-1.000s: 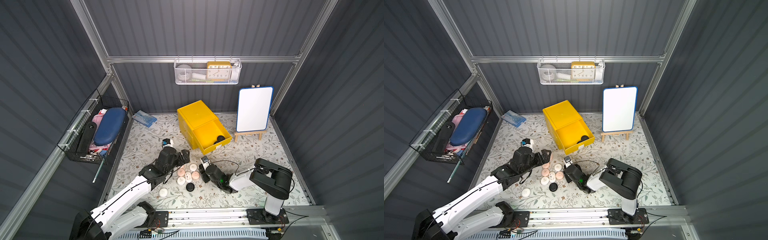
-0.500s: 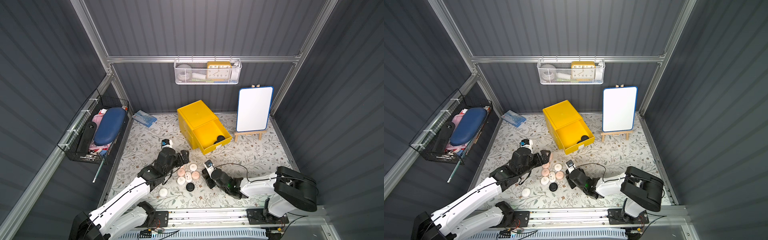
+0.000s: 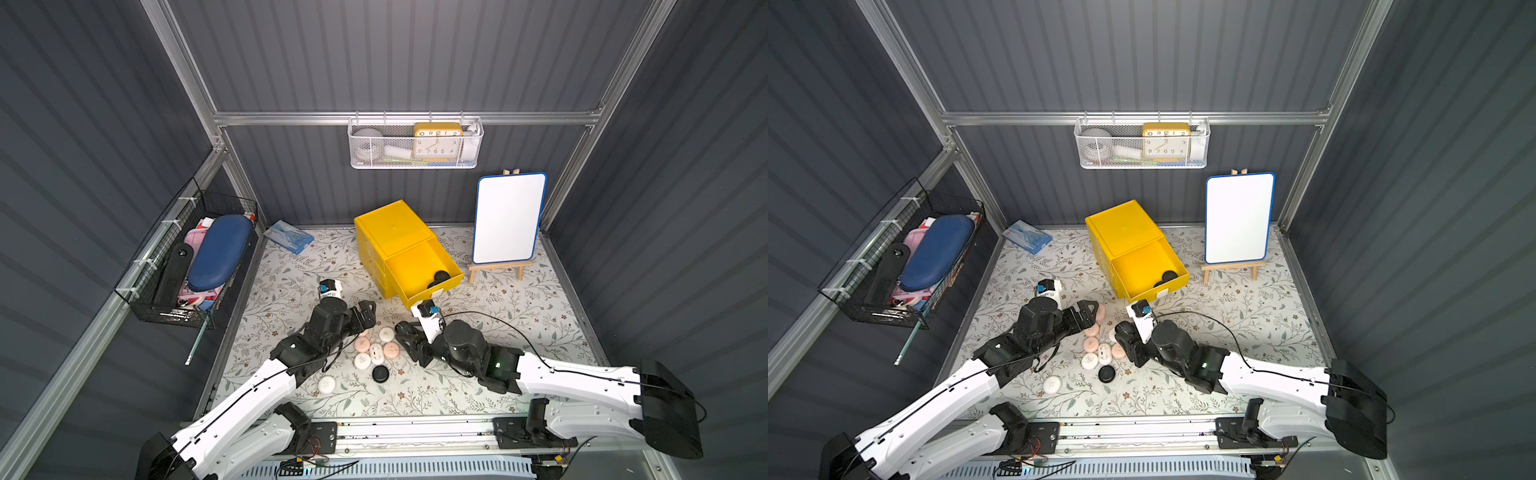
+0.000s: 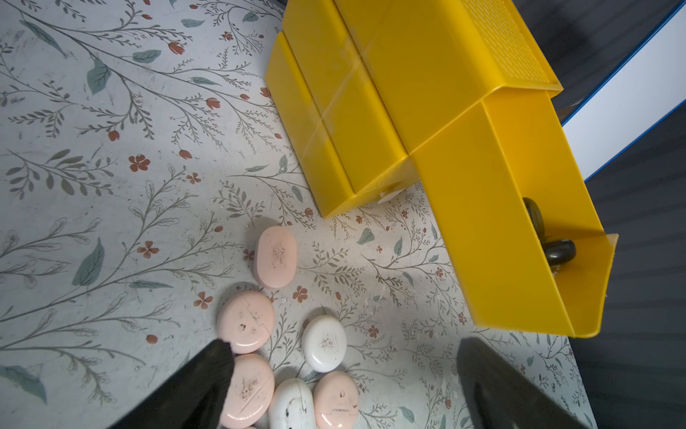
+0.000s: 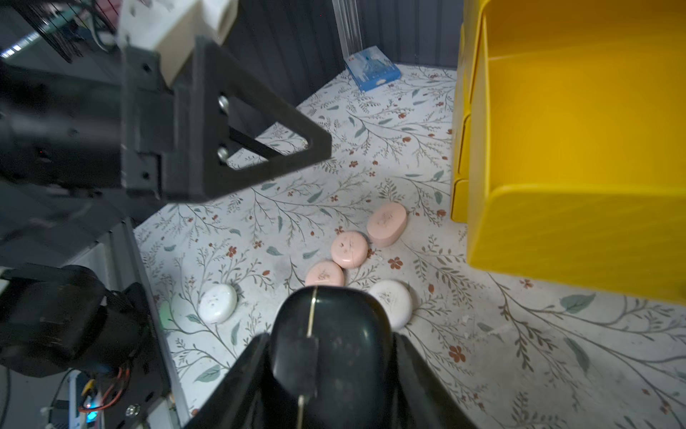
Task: Put the bluetooth earphones in the drawer according to color
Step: Place the bluetooth earphone in the drawer.
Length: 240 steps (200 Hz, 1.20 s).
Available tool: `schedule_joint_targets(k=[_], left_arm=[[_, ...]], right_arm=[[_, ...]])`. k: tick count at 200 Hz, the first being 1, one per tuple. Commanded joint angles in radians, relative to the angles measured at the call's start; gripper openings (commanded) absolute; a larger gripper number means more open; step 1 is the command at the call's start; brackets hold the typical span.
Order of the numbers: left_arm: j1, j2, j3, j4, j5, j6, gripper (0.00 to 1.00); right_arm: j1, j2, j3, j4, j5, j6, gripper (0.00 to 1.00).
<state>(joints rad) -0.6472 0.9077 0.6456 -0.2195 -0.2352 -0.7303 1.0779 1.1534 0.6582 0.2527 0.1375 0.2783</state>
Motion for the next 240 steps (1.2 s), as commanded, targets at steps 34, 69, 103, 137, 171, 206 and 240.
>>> schedule_joint_targets(k=[34,69,103,137,171,206,240], left_arm=[[0.006,-0.019,-0.011,-0.033,-0.011,-0.012,0.99],[0.006,-0.011,-0.006,-0.037,-0.002,-0.005,0.99],[0.006,0.007,-0.002,-0.041,0.008,0.003,0.99],[0.006,0.033,0.011,-0.035,0.029,0.014,0.99],[0.002,0.065,0.013,-0.025,0.092,0.040,0.99],[-0.027,0.063,0.012,-0.052,0.141,0.040,0.99],[-0.061,0.052,-0.007,-0.112,0.181,0.009,0.99]], right_arm=[[-0.105,-0.007,0.217,-0.164,-0.065,0.018,0.42],[-0.242,0.087,0.353,-0.291,-0.076,0.046,0.41],[-0.358,0.161,0.425,-0.360,-0.093,0.050,0.44],[-0.412,0.203,0.504,-0.448,-0.114,0.032,0.72],[-0.420,0.156,0.513,-0.497,-0.089,0.014,0.99],[-0.427,0.067,0.484,-0.573,-0.036,0.017,0.99],[-0.430,-0.063,0.411,-0.643,0.055,0.062,0.99]])
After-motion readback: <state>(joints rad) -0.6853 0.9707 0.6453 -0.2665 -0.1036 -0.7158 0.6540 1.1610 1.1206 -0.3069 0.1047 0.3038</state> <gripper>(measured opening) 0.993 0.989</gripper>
